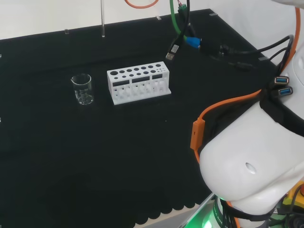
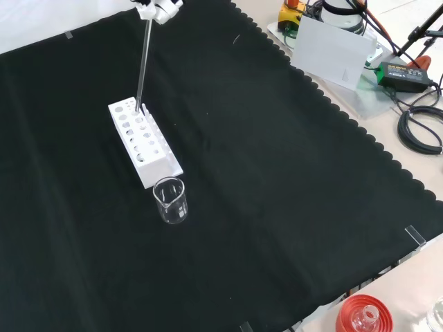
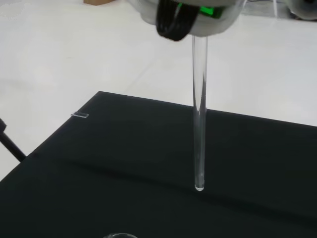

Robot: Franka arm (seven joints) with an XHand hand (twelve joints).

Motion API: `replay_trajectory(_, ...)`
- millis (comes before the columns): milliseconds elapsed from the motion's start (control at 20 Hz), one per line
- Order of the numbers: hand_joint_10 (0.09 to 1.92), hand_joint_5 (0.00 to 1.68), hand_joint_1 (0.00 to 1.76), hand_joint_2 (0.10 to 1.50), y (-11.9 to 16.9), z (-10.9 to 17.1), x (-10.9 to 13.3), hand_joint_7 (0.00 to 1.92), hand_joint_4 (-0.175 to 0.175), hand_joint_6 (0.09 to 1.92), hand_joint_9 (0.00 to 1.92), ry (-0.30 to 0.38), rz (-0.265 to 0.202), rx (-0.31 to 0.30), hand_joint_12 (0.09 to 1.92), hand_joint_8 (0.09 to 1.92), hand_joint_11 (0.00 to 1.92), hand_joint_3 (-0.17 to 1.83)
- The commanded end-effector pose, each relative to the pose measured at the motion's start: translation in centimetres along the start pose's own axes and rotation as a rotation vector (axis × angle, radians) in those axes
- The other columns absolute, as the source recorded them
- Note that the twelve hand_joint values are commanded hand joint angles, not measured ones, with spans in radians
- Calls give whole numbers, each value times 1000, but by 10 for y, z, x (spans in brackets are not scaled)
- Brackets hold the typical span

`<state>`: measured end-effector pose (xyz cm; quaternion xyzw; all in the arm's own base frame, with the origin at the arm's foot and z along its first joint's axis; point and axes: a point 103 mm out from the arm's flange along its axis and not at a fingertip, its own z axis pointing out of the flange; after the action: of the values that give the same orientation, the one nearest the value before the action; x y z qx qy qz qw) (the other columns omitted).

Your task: Stir in the beaker to the left of the white test tube rack with the glass rod.

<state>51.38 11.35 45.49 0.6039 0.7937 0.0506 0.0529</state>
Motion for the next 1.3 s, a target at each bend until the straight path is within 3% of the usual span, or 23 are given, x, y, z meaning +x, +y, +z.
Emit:
replay_trajectory(50, 129, 1067, 1313, 792, 4, 0, 22, 1314, -175, 722, 1866, 6, -38, -1, 527, 767, 1639, 472)
replay_trajectory(700, 131, 1067, 1313, 788, 12, 10, 62, 1315, -175, 725, 1867, 14, -110, 16, 531, 768, 1637, 480)
replay_trajectory(1300, 133, 1067, 1313, 784, 23, 33, 78, 1316, -175, 727, 1867, 21, -141, 45, 534, 768, 1636, 487)
